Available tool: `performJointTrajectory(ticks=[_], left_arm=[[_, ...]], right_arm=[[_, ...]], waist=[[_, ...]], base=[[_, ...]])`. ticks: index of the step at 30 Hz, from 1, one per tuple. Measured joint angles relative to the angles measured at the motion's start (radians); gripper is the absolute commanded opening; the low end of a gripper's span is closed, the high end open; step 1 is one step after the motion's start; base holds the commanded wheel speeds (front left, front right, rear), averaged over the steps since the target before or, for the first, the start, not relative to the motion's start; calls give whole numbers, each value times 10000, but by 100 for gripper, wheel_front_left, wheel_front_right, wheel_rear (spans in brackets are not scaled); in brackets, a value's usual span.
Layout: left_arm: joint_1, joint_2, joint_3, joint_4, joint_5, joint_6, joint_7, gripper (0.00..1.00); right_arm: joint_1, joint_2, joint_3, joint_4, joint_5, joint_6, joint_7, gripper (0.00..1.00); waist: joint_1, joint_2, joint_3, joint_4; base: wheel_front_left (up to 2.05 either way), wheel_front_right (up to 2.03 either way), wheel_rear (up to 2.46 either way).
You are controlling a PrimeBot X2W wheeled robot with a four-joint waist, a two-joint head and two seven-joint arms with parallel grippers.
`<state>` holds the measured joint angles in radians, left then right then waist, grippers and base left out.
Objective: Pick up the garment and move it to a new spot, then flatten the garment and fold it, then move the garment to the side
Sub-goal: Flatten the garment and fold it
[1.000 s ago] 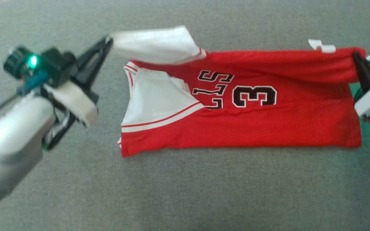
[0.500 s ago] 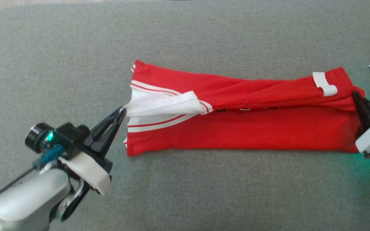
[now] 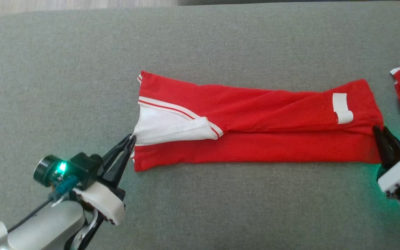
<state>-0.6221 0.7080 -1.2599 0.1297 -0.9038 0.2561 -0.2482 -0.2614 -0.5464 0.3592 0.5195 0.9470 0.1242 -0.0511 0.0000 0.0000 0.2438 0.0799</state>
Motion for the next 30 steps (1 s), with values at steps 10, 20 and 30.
performJointTrajectory(ticks=[10,20,30], left_arm=[[1710,-1292,2535,-188,1041,1344,-12,100],[4397,-3323,4878,-1168,3994,2472,-40,100],[5478,-4727,5685,-1743,6092,2098,-42,100]], right_arm=[[1740,711,-1664,-631,-403,0,-385,100],[1513,1822,-3405,339,-1735,0,-171,100],[380,2259,-5003,2550,-3377,0,1001,100]], waist=[[-1,0,-646,92],[-1,0,-1075,795],[1,0,-1198,1736]], base=[[0,0,0],[0,0,0],[0,0,0]])
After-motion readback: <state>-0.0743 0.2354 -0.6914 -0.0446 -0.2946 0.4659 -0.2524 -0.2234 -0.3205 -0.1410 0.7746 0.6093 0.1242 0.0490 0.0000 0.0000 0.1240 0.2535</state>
